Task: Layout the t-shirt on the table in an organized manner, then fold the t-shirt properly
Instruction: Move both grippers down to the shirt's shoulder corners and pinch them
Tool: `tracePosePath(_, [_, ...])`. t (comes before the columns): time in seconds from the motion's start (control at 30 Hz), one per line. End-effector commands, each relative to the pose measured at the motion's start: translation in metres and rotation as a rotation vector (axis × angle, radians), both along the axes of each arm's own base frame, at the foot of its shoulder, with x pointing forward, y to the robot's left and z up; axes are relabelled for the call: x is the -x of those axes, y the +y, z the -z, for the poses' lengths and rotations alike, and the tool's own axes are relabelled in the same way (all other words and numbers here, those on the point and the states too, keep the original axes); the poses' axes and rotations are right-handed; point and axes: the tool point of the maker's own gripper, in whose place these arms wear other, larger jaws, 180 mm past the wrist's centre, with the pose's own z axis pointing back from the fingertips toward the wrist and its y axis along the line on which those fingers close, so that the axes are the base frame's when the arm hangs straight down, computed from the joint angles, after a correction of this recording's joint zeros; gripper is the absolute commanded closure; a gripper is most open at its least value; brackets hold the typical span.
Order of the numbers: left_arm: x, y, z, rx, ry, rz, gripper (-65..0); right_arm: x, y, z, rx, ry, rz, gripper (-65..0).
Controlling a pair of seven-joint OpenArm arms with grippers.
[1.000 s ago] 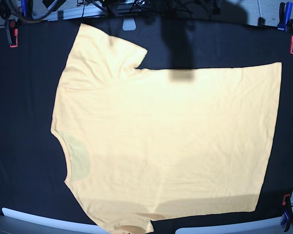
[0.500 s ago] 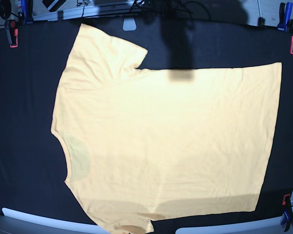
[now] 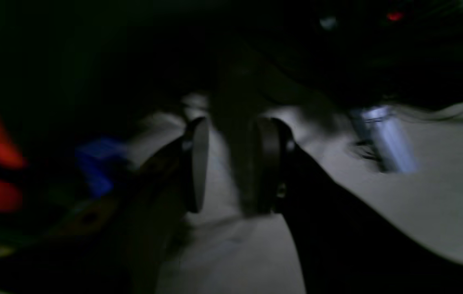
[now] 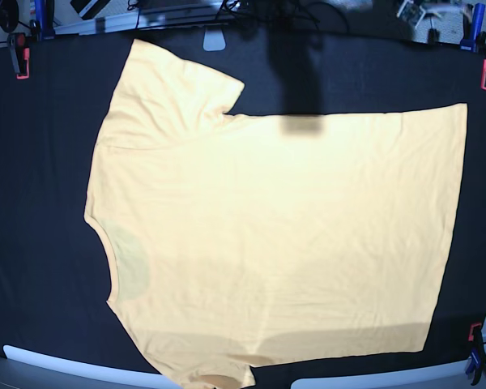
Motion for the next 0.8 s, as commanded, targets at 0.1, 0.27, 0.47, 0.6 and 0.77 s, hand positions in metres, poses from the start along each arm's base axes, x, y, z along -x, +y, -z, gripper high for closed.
tracePosePath(0.1, [-0.03,0.006,-0.035,-0.129,-0.109,0.188,-16.1,-0.049,0.004,-0.042,0.002,-0.159,-0.034,-10.0])
tracePosePath(0.27, [-0.057,0.008,-0.058,-0.236,-0.237,0.455,-16.2,-0.097,0.013,-0.095,-0.003,-0.354,-0.128,-10.0])
tracePosePath(0.47, [-0.092,0.011,-0.076,-0.317,-0.347,0.644,-16.6,-0.116,0.001,-0.109,0.028,-0.432,-0.174,-10.0])
tracePosePath(0.6, [-0.121,0.026,-0.078,-0.371,-0.385,0.647,-16.6,-0.118,-0.01,-0.109,0.119,-0.449,-0.226,-10.0])
tracePosePath(0.77, [-0.13,0.042,-0.053,-0.302,-0.323,0.663,-16.6,-0.121,-0.018,-0.109,0.194,-0.47,-0.277,-10.0])
